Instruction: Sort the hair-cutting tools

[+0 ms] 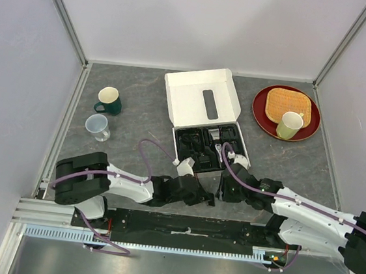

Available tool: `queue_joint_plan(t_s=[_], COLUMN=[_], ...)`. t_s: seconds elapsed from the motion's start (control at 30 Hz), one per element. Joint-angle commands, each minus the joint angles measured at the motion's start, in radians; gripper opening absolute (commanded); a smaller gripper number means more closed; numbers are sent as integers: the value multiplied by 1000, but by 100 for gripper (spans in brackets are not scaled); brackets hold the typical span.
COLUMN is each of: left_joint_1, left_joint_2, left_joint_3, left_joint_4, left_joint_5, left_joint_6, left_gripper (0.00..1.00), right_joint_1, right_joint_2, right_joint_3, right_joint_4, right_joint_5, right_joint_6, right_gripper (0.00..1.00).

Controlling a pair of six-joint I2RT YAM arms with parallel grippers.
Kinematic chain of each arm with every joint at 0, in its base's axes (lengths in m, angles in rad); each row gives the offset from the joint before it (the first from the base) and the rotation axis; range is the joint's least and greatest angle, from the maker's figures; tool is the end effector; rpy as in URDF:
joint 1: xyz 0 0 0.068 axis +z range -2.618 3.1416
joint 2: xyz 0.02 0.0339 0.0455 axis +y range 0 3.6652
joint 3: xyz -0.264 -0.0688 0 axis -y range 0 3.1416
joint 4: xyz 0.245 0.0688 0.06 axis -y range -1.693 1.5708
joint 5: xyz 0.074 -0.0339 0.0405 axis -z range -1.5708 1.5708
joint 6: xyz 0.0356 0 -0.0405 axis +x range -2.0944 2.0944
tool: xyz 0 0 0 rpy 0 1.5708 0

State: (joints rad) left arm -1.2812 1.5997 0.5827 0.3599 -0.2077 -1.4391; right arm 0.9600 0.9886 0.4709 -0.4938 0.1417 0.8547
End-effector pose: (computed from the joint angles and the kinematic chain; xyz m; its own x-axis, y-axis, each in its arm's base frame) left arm 0.0909 -0.2794 0.1341 -0.9063 -0.3553 -0.2288 -0.0559 0.6376 -0.7684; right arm 0.1047 0.1408 0.1723 -0.8985 0.0188 -0.4386 -0.1374 0.9368 0.3217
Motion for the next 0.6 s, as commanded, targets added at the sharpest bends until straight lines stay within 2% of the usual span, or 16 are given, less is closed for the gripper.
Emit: queue_joint_plan(t_s=[0.0, 0.17, 0.37, 0.47, 0.57], left_joint_1=[-9, -6, 26, 63, 138], left_joint_2=[-85, -170, -216, -175, -118], left_joint_3=[31, 120, 273, 321, 344], left_joint_4=[-99, -194, -269, -213, -141], left_joint_5=[-36, -47, -76, -76, 3], left_joint_6=[89, 181, 294, 353, 329], left_gripper=[2, 2, 2, 2, 2], right_joint_1=[3, 5, 2, 3, 3], right_joint_2=[-56, -90, -145, -194, -235], right_joint_3=[158, 293, 397, 449, 498], right_joint_4=[-121, -202, -261, -308, -338], right_joint_5=[157, 313, 397, 404, 384], right_joint_6=[-68, -117, -146, -134, -154], right_gripper=[46, 64, 68, 68, 68])
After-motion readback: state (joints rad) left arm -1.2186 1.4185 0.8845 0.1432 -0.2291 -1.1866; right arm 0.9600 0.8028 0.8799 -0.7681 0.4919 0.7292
